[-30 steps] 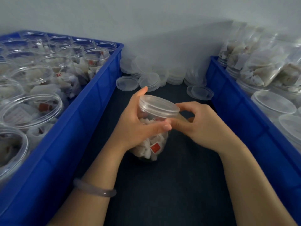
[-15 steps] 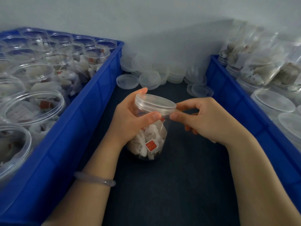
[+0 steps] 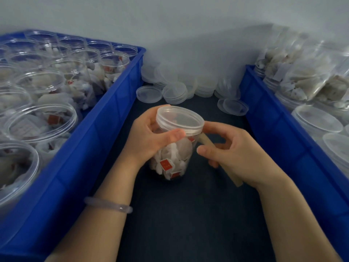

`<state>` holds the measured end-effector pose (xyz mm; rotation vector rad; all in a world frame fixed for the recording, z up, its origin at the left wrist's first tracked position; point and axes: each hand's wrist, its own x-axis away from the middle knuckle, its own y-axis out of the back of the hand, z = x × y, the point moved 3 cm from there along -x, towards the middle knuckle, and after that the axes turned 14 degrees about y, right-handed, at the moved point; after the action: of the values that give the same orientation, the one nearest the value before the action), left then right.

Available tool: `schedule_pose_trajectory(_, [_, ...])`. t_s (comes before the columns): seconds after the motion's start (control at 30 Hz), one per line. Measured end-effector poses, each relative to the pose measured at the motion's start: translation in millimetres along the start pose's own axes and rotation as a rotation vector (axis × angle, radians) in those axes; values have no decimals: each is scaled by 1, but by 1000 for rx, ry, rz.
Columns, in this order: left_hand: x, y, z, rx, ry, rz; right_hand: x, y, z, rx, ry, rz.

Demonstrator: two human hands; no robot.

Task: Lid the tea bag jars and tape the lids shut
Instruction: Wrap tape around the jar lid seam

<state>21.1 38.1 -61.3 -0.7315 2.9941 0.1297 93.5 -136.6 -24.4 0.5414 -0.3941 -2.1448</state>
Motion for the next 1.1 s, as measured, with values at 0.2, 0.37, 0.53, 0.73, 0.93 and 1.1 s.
schedule_pose_trajectory(0.2, [0,-1,3,53,-30,81,3,9,-1,60,2,-109])
schedule_pose_trajectory(0.37, [-7,3,8,98,28,190,-11,7,0,198,19,-88])
schedule_pose_trajectory(0.53, [-6,4,2,68,98,323,-14,0,-6,185,-39,-122])
schedule_pose_trajectory(0.73, [4,1,-28,-690,115,-40,-7,-2,-12,185,-23,-124])
schedule_pose_trajectory(0.93, [-11,-1,-56,-749,51,82,-9,2,-15,281,14,-168])
schedule_pose_trajectory(1.1, [-25,12,-56,-736,122,229,-15,-1,-12,412,104,-197])
